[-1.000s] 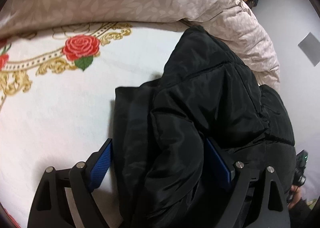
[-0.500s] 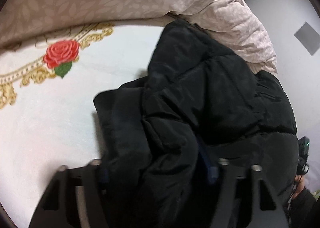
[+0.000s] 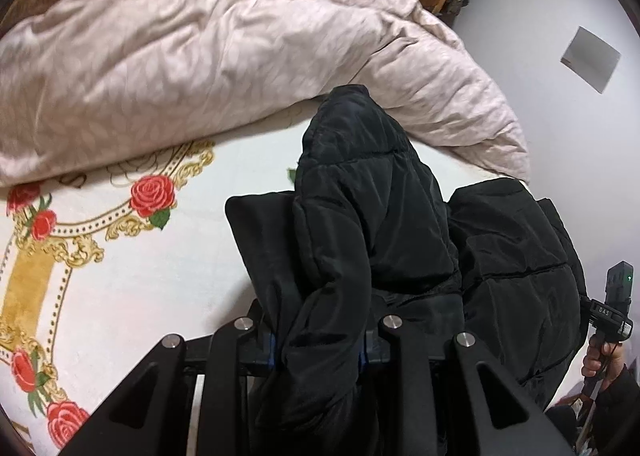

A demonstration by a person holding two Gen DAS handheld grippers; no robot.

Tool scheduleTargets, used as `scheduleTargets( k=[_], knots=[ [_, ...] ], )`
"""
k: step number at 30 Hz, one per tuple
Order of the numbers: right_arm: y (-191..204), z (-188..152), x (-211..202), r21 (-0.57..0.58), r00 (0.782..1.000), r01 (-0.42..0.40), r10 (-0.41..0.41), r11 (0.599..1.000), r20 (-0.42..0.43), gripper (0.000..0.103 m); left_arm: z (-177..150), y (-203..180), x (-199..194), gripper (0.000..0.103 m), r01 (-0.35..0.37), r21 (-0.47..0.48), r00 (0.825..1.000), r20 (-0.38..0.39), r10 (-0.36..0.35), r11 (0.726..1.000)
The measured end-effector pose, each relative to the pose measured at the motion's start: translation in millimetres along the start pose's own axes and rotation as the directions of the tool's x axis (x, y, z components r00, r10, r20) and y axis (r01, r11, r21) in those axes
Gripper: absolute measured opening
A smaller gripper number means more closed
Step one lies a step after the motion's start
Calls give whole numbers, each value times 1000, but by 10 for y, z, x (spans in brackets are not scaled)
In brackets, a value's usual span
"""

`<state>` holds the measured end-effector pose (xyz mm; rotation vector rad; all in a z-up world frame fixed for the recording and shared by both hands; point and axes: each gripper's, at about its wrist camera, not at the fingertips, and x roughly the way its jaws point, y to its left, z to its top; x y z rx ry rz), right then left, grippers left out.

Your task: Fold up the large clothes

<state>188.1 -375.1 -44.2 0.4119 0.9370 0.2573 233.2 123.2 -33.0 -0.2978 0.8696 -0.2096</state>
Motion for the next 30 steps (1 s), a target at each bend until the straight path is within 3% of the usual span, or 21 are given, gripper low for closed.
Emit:
scheduleTargets(
  k=[7, 14, 24, 28, 30],
  knots=[
    [-177, 199, -387, 13, 997, 32, -33, 999, 67, 25, 249, -534, -111, 28, 36, 46, 998, 54, -39, 998],
    [-466, 570, -591, 43, 987, 91, -96, 995, 130, 26, 574, -1051, 208, 28, 59, 78, 996, 64, -64, 995],
    [-1052, 1044, -127, 93, 981, 132, -143, 987, 128, 27, 865, -1310, 1077, 29, 57, 87, 998, 25, -59, 995],
    [-1347, 1068, 164, 133, 985, 145, -156, 980, 79, 29, 771, -1231, 1548, 32, 26, 65, 999, -33, -24, 998],
    [-1485, 1040, 340, 155, 984, 165, -173, 974, 38, 36, 634, -1107, 1760, 35, -13, 43, 997, -71, 16, 999]
  ],
)
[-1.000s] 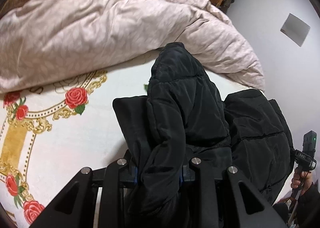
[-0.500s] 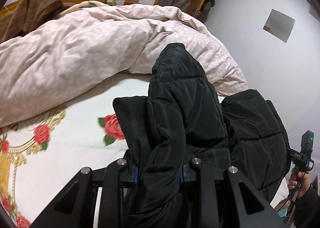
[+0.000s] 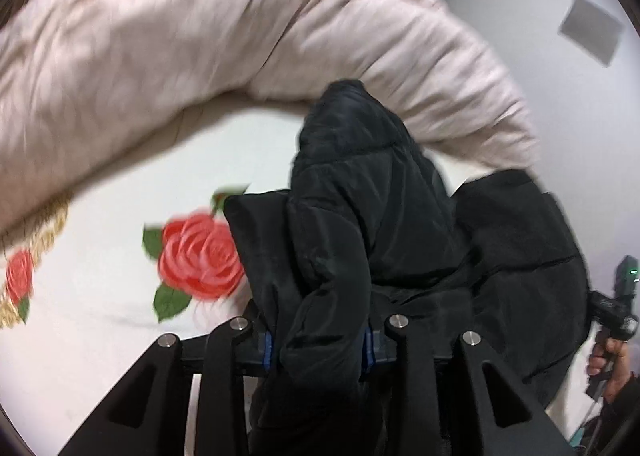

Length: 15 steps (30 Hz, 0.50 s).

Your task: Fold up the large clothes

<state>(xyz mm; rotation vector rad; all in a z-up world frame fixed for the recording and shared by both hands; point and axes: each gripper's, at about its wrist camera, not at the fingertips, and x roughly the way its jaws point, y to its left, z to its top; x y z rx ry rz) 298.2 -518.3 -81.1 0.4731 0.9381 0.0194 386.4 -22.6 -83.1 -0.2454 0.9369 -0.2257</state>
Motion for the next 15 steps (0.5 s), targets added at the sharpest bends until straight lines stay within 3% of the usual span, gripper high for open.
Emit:
scheduleTargets(
  k=[5, 10, 15],
  knots=[
    [-206, -41, 111, 72, 1000, -15, 15, 997, -1, 59, -177, 268, 117, 54, 36, -86, 999, -5, -37, 996],
    [-224, -71, -146, 73, 1000, -11, 10, 997, 16, 61, -163, 375, -99, 59, 44, -111, 999, 3, -44, 993],
    [-33, -123, -613, 44, 989, 40, -46, 998, 141, 61, -172, 395, -579, 57, 21, -114, 993, 118, -8, 993]
  ],
)
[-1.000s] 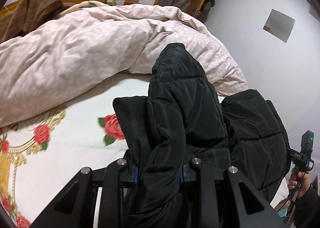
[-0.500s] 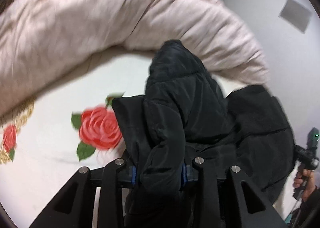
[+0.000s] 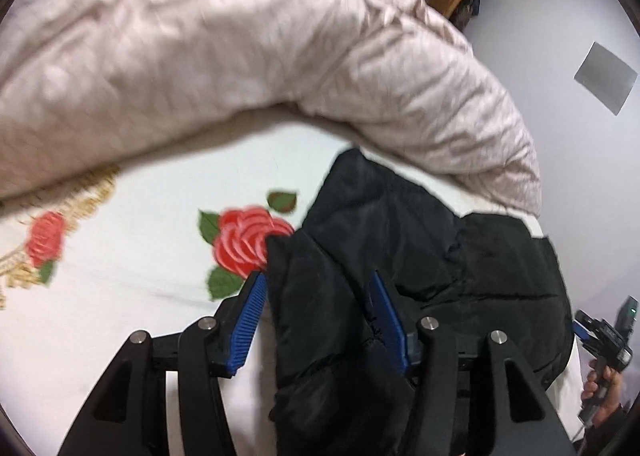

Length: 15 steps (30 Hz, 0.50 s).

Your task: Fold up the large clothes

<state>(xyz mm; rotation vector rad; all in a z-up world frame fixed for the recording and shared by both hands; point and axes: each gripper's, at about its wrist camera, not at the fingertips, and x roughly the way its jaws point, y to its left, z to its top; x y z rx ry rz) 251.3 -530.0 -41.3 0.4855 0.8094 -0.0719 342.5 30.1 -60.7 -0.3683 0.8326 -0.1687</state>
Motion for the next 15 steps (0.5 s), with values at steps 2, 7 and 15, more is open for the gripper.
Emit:
scheduleTargets(
  k=[2, 7, 15],
  knots=[
    [124, -76, -140, -28, 1000, -5, 6, 1000, 23, 61, -41, -45, -135, 57, 20, 1, 1000, 18, -20, 1000],
    [434, -366, 6, -144, 998, 23, -31, 989, -55, 61, -302, -273, 40, 57, 14, 111, 997, -80, -5, 994],
    [560, -415, -81, -142, 996, 54, -65, 988, -67, 61, -371, -378, -82, 57, -29, 127, 993, -111, 44, 991]
  ],
)
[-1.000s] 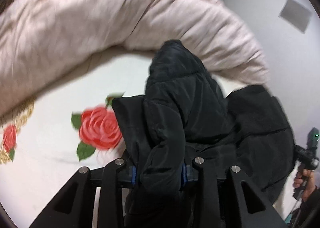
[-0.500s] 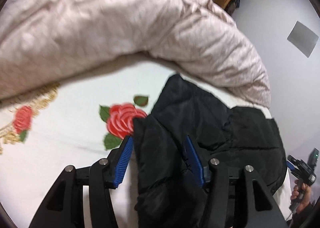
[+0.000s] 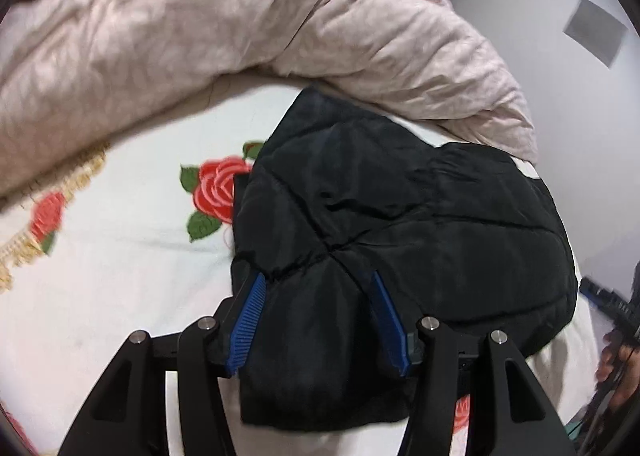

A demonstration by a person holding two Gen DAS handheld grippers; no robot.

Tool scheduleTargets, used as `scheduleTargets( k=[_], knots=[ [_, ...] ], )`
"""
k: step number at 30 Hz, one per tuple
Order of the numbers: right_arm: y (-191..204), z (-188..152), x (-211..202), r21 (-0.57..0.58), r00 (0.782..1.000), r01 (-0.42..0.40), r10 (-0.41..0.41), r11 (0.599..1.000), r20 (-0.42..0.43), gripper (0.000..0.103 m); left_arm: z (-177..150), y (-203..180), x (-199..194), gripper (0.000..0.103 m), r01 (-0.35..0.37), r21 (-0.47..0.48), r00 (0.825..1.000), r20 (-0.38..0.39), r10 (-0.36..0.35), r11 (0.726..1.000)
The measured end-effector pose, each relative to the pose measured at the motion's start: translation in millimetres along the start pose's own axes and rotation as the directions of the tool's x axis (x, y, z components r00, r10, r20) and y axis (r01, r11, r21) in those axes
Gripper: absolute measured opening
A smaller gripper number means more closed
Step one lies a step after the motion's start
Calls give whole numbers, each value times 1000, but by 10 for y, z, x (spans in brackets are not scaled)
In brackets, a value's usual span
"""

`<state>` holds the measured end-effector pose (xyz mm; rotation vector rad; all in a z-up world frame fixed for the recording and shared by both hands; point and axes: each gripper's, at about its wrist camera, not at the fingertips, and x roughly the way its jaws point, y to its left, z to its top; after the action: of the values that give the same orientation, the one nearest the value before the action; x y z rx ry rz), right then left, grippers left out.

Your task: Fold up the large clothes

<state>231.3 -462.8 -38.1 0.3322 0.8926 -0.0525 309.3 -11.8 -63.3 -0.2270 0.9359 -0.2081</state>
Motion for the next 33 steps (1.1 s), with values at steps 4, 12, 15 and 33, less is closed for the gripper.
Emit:
scheduleTargets(
  k=[4, 12, 15, 33],
  knots=[
    [247, -142, -407, -46, 998, 20, -17, 999, 65, 61, -154, -186, -419, 57, -28, 61, 999, 43, 25, 998],
    [769, -766, -1101, -91, 990, 48, -36, 995, 133, 61, -725, -592, -1248, 66, -28, 143, 995, 100, 14, 989],
    [934, -1035, -1293, -110, 991, 52, -38, 993, 129, 61, -966, -711, -1537, 73, -17, 157, 994, 105, 1, 987],
    [1489, -2090, -2058, -229, 990, 79, -49, 970, 134, 66, -1977, -916, -2402, 78, -71, 155, 993, 104, 55, 985]
  ],
)
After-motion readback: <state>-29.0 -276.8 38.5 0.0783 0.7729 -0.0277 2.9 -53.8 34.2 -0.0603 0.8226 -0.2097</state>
